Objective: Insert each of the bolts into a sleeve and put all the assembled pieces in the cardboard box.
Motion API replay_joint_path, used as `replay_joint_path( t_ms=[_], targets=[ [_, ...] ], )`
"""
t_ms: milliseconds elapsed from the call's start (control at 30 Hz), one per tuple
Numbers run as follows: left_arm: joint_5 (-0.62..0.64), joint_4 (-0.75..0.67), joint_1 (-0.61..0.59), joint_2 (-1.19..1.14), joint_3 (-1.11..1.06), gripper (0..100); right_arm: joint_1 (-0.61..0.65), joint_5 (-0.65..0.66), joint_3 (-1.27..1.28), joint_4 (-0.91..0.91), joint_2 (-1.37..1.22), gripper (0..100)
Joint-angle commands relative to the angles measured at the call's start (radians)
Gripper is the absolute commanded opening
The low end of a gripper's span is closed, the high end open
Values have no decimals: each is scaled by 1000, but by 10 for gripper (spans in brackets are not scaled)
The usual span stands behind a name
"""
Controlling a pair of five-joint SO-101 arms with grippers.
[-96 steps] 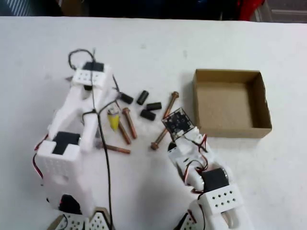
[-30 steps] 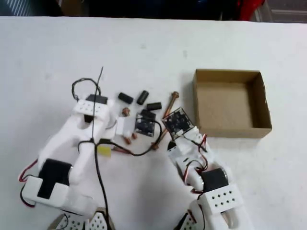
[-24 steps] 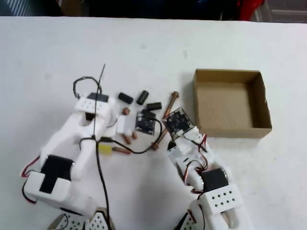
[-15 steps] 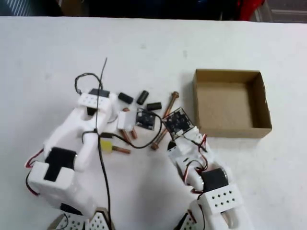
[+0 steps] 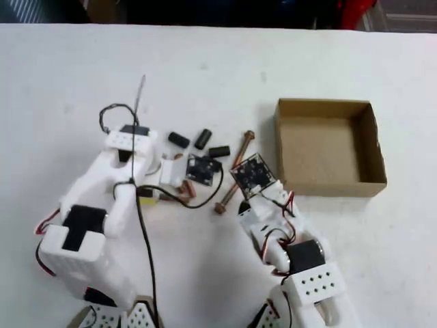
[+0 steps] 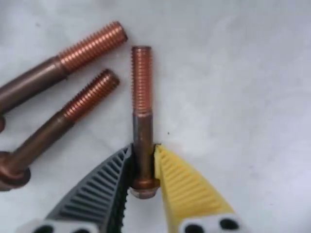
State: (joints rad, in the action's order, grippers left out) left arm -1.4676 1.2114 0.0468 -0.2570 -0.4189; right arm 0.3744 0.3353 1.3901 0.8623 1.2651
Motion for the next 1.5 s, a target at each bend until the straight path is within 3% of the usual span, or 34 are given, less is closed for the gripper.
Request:
replay_joint_path(
  t_ms=[0,333,500,700,833,1133,1267,1467],
  targets=[
    [-9,-8,-18,-28,32,22,-10,-3,-9,-24,22,18],
    [-14,12,-70,-42,35,21,-10,-3,-9,-24,22,18],
    [-15,157,-114,-42,173,20,-10,-3,-9,-24,22,18],
    [-253,377,-171,-50,381,20,-10,-3,-9,-24,22,18],
    [-267,342,-189,-53,388,21,-10,-3,-9,-24,22,18],
    [-269,97,-189,-53,221,23,-10,-3,-9,-24,22,18],
    [-269,92,-189,-53,201,26,-10,-3,-9,-24,22,18],
    [-269,98,-194,-51,198,107,-10,-2,-9,-24,22,18]
  ],
)
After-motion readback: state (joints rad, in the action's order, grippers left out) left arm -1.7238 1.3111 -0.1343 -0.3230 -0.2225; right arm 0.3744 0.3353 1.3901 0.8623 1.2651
